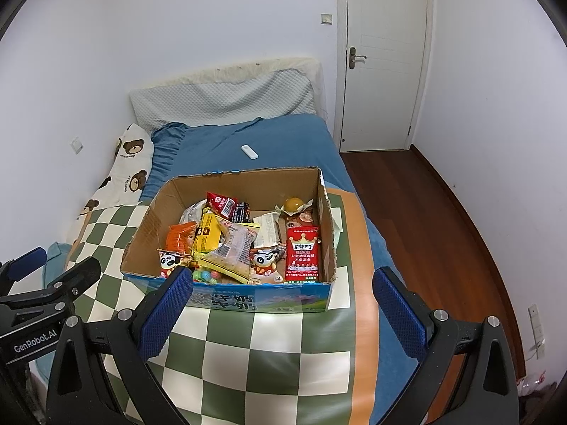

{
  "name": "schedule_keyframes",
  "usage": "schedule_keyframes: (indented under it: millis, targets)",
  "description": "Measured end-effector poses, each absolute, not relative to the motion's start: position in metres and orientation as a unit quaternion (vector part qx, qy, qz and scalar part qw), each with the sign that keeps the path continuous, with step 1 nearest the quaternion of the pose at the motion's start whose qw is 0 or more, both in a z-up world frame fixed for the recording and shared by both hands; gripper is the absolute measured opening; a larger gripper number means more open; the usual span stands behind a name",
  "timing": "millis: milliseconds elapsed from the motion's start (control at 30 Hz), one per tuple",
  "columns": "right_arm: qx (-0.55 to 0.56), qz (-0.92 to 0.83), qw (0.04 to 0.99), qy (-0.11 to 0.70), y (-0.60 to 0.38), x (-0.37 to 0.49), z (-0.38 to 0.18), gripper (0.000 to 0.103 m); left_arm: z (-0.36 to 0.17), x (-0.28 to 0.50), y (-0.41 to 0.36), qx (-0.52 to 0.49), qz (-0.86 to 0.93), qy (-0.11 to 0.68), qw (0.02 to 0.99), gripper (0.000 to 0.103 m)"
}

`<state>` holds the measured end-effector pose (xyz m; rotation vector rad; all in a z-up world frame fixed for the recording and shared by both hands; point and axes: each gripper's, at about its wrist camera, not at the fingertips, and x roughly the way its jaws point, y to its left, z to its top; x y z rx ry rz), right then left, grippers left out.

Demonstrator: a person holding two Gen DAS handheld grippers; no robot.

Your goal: Organize snacks

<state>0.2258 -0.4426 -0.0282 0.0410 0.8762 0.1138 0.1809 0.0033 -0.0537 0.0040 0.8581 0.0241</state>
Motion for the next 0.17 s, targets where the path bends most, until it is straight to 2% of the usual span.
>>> schedule_keyframes:
  millis: [167]
  targets:
    - [0.021, 0.057, 0.904, 0.424, -0.443, 0.2263, -0.0275, 0.103, -0.051, 0.1808, 0.0018, 0.001, 0.013, 0.411, 0.911, 0.103]
